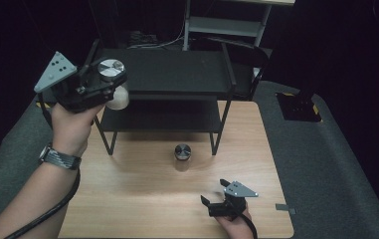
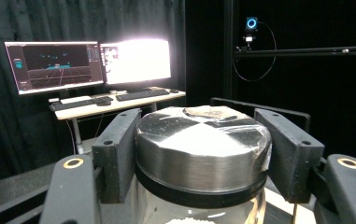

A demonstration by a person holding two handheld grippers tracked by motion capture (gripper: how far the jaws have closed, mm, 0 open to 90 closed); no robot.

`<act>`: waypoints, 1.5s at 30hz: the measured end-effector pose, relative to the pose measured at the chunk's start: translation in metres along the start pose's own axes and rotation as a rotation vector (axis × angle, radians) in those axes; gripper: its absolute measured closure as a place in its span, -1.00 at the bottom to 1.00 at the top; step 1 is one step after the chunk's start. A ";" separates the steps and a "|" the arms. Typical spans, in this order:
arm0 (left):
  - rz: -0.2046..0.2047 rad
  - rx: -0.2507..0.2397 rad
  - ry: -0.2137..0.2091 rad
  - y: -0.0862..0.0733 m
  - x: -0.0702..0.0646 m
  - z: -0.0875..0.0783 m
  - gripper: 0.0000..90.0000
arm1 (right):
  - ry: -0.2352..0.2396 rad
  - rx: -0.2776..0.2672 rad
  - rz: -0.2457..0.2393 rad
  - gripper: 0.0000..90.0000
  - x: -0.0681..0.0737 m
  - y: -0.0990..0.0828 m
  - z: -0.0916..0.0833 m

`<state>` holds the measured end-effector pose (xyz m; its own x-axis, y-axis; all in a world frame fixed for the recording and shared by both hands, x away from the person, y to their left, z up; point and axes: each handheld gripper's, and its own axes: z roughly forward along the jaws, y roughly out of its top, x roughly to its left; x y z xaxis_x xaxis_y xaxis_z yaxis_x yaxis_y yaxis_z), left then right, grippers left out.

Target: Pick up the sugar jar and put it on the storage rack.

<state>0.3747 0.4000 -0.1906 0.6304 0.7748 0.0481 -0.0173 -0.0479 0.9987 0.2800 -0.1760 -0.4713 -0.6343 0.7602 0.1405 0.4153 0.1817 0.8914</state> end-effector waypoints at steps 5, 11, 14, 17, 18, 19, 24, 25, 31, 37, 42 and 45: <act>-0.021 -0.004 0.023 0.006 0.002 0.010 -0.24 | 0.002 0.000 0.000 -0.97 -0.001 0.000 0.000; -0.046 -0.010 0.042 0.007 0.004 0.024 -0.24 | 0.005 -0.002 0.000 -0.97 -0.001 0.000 0.000; -0.052 -0.019 0.049 0.007 0.007 0.032 -0.24 | 0.006 -0.002 -0.003 -0.97 -0.001 0.000 0.000; -0.051 -0.023 0.058 0.006 0.009 0.040 -0.24 | 0.007 -0.002 -0.004 -0.97 -0.001 0.000 0.000; -0.049 -0.022 0.063 0.006 0.009 0.043 -0.24 | 0.006 -0.003 -0.004 -0.97 -0.001 -0.001 0.000; -0.047 -0.018 0.069 0.006 0.009 0.046 -0.24 | 0.006 -0.005 -0.004 -0.97 -0.001 -0.001 0.000; -0.047 -0.001 0.078 0.003 0.010 0.058 -0.24 | 0.009 -0.004 -0.008 -0.97 -0.001 -0.001 0.000; -0.059 -0.006 0.076 -0.001 0.011 0.061 -0.24 | 0.009 -0.005 -0.008 -0.97 -0.001 -0.001 0.000; -0.072 -0.001 0.090 -0.004 0.010 0.071 -0.24 | 0.012 -0.007 -0.010 -0.97 -0.001 -0.001 0.000; -0.076 0.001 0.101 -0.003 0.012 0.083 -0.24 | 0.016 -0.008 -0.011 -0.97 -0.002 -0.001 -0.001; -0.053 0.017 0.112 -0.001 0.011 0.089 -0.24 | 0.018 -0.011 -0.010 -0.97 -0.003 -0.002 -0.001; -0.057 0.018 0.111 -0.002 0.012 0.092 -0.24 | 0.022 -0.012 -0.008 -0.97 -0.003 -0.002 -0.001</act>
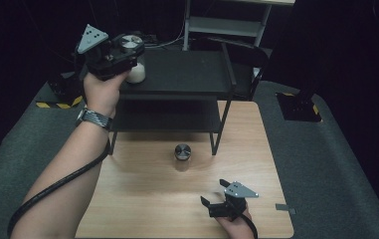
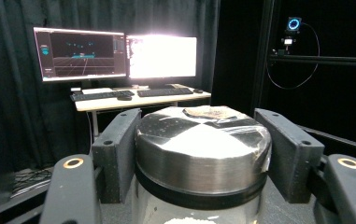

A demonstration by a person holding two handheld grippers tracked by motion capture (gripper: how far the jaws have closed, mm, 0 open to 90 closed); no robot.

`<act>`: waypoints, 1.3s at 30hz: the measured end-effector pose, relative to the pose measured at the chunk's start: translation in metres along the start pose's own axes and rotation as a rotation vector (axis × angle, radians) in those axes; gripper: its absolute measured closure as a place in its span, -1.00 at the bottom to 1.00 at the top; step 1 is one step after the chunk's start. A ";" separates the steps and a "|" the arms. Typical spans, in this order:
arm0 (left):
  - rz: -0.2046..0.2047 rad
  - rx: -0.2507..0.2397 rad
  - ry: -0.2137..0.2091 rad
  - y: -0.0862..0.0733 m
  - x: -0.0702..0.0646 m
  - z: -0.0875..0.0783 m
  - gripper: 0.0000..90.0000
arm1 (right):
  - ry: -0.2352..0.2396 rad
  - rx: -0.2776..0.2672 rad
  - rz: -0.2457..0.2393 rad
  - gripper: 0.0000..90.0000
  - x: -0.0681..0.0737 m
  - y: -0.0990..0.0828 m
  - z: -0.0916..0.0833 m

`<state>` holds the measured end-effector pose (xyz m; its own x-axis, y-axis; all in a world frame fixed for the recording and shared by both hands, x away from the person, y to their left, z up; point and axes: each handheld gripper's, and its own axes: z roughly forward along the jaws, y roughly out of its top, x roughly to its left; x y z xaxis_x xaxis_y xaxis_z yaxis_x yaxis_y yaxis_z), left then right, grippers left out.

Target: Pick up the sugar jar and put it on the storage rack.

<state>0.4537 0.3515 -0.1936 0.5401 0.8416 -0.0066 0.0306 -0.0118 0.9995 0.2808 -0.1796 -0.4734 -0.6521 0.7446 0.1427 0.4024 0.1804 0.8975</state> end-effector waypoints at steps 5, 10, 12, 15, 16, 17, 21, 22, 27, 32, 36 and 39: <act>0.002 0.006 0.000 -0.001 -0.001 0.003 -0.24 | 0.002 -0.001 0.003 -0.97 0.000 0.000 0.000; 0.003 0.011 0.000 -0.001 -0.001 0.004 -0.24 | 0.001 -0.001 0.004 -0.97 0.000 0.000 0.000; 0.001 0.009 0.000 -0.002 0.000 0.004 -0.24 | 0.002 0.000 0.004 -0.97 0.000 0.000 0.000; -0.011 0.003 0.000 -0.004 0.001 0.003 -0.24 | 0.002 0.000 0.000 -0.97 0.000 0.000 0.000; -0.015 0.003 0.000 -0.004 0.002 0.003 -0.24 | 0.001 0.000 0.000 -0.97 0.000 0.000 0.000; -0.019 0.000 -0.003 -0.005 0.003 0.002 -0.24 | 0.001 0.000 0.000 -0.97 0.000 0.000 0.000; -0.010 0.007 -0.005 -0.004 0.003 0.002 -0.25 | 0.001 0.001 -0.002 -0.97 0.000 0.000 0.000; -0.011 0.009 -0.003 -0.003 0.003 0.002 -0.25 | 0.001 0.001 -0.002 -0.97 0.000 0.000 0.000; -0.012 0.018 -0.005 -0.001 0.003 0.002 -0.25 | 0.000 0.001 -0.003 -0.97 0.000 0.000 0.000; -0.032 0.035 -0.012 -0.001 0.006 0.003 -0.29 | 0.001 0.003 -0.004 -0.97 0.000 0.001 0.000; -0.027 0.038 -0.011 0.000 0.005 0.003 -0.29 | 0.001 0.002 -0.002 -0.97 0.000 0.000 0.000; -0.023 0.041 -0.011 -0.001 0.006 0.002 -0.35 | 0.001 0.003 -0.002 -0.97 0.000 0.000 0.000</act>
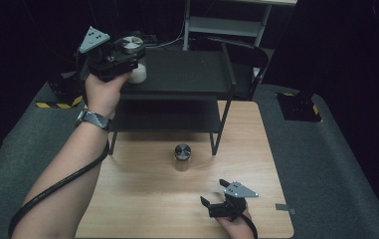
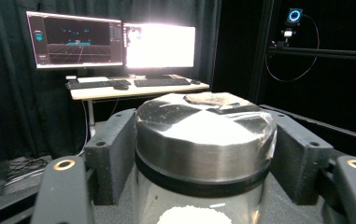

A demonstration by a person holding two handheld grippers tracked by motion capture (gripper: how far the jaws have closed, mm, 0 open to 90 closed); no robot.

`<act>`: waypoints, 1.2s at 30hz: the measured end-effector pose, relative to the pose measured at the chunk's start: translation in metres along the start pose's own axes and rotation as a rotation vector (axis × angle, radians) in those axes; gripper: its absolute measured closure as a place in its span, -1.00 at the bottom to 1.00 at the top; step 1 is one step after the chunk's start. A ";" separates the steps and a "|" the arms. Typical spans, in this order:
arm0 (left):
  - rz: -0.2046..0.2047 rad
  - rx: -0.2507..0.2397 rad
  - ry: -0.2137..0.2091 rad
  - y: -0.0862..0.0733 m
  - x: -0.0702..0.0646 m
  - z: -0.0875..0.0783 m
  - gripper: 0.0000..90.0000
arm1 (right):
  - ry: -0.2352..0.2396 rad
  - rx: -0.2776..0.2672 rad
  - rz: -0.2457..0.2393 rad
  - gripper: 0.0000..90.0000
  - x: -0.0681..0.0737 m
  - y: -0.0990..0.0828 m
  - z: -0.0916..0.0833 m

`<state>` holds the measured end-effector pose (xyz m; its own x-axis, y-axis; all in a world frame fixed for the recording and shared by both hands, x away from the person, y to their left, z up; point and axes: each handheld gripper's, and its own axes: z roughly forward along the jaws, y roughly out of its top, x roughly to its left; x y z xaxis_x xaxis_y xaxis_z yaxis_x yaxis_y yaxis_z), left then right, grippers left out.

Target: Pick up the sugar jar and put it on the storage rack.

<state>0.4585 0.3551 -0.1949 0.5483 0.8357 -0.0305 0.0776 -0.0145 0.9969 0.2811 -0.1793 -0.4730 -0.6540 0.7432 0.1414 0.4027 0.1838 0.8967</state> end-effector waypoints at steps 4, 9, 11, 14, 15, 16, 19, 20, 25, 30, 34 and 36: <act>0.009 -0.004 0.003 -0.001 0.002 -0.003 -0.40 | 0.001 0.000 0.000 -0.97 0.000 0.000 0.000; -0.003 -0.009 -0.004 -0.002 0.005 -0.008 -0.56 | 0.000 0.001 0.000 -0.97 0.000 0.000 0.000; 0.003 -0.007 -0.005 -0.001 0.006 -0.008 -0.60 | 0.000 0.002 -0.001 -0.97 0.000 0.000 0.000; 0.015 0.000 -0.001 -0.001 0.004 -0.011 -0.75 | 0.000 0.003 -0.002 -0.97 0.000 0.000 0.000; 0.012 0.001 -0.005 -0.001 0.004 -0.012 -0.75 | 0.000 0.002 -0.003 -0.97 0.000 0.000 0.000; 0.010 0.004 -0.005 -0.001 0.004 -0.013 -0.78 | 0.000 0.002 -0.003 -0.97 0.000 0.000 0.000; 0.011 0.008 -0.009 -0.003 0.004 -0.016 -0.87 | 0.000 0.003 -0.004 -0.97 0.000 0.001 0.000; 0.011 0.008 -0.009 -0.004 0.003 -0.017 -0.87 | 0.000 0.003 -0.004 -0.97 0.000 0.001 0.000; 0.025 0.014 -0.016 -0.006 0.004 -0.023 -0.91 | -0.001 0.005 -0.005 -0.97 0.001 0.001 0.000; 0.008 -0.004 -0.017 -0.016 0.004 -0.034 -0.99 | -0.001 0.005 -0.005 -0.97 0.001 0.001 0.000; 0.011 -0.004 0.001 -0.024 0.002 -0.041 -0.99 | -0.002 0.004 -0.009 -0.97 0.001 0.001 0.000; 0.022 0.007 0.031 -0.026 -0.004 -0.044 -0.99 | -0.003 0.005 -0.010 -0.97 0.001 0.001 0.001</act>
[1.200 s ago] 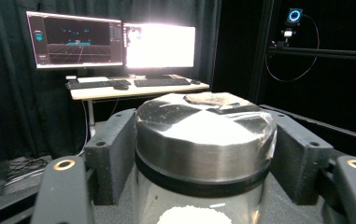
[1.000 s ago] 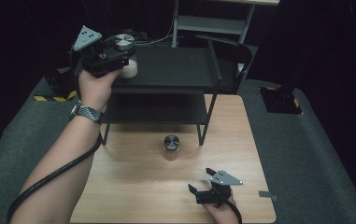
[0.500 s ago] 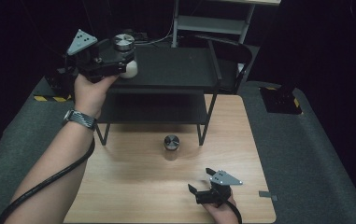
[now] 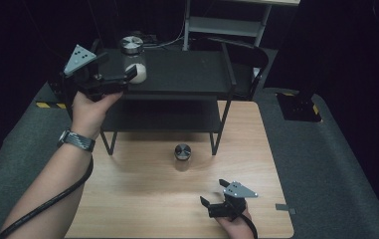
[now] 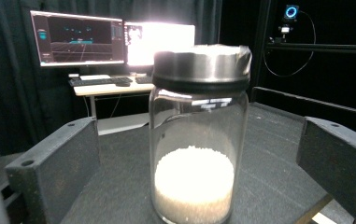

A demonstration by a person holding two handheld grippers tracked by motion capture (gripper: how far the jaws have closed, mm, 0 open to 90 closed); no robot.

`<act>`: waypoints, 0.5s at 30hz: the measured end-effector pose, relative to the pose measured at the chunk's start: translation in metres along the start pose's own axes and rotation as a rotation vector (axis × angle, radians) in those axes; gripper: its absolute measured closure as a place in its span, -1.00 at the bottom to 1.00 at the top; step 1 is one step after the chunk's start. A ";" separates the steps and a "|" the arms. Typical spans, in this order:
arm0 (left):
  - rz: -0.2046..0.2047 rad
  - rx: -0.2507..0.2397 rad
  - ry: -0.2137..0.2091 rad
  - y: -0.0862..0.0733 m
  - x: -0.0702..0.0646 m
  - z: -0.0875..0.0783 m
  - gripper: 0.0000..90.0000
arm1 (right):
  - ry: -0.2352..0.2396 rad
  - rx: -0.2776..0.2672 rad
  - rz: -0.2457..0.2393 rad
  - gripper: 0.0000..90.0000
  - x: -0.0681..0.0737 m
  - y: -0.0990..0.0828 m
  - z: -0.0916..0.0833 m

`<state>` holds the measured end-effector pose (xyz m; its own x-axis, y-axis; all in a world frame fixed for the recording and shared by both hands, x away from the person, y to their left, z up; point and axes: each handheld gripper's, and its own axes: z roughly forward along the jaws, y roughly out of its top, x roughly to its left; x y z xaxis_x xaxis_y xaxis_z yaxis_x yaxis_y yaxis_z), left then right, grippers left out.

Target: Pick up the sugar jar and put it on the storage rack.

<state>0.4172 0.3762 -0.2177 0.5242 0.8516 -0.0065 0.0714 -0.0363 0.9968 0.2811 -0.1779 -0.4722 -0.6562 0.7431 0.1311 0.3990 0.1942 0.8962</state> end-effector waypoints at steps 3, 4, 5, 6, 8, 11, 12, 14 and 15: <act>0.003 -0.006 -0.022 -0.004 0.002 -0.005 -0.99 | -0.001 0.000 0.001 -0.97 0.000 0.000 0.000; -0.002 -0.012 -0.046 -0.006 0.005 -0.008 -0.99 | -0.001 0.001 0.001 -0.97 0.000 0.000 0.000; -0.002 -0.015 -0.057 -0.006 0.007 -0.010 -0.99 | -0.002 0.001 0.001 -0.97 0.001 0.000 0.000; -0.003 -0.014 -0.067 -0.007 0.008 -0.012 -0.99 | -0.002 0.000 0.000 -0.97 0.001 0.000 0.000; 0.008 -0.005 -0.104 -0.008 0.011 -0.016 -0.99 | -0.004 0.000 0.000 -0.97 0.001 0.000 0.000; 0.028 0.008 -0.110 -0.009 0.008 -0.022 -0.99 | -0.004 0.000 0.000 -0.97 0.001 0.000 0.000; 0.035 0.010 -0.108 -0.011 0.006 -0.024 -0.99 | -0.005 0.000 0.000 -0.97 0.001 0.000 0.000; 0.040 0.013 -0.108 -0.013 0.004 -0.027 -0.99 | -0.005 0.000 -0.001 -0.97 0.001 0.000 0.000; 0.045 0.017 -0.110 -0.015 0.003 -0.029 -0.99 | -0.005 0.001 -0.001 -0.97 0.001 0.000 0.000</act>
<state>0.3933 0.3949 -0.2298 0.6168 0.7866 0.0289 0.0594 -0.0832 0.9948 0.2805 -0.1770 -0.4720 -0.6535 0.7461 0.1278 0.3985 0.1955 0.8961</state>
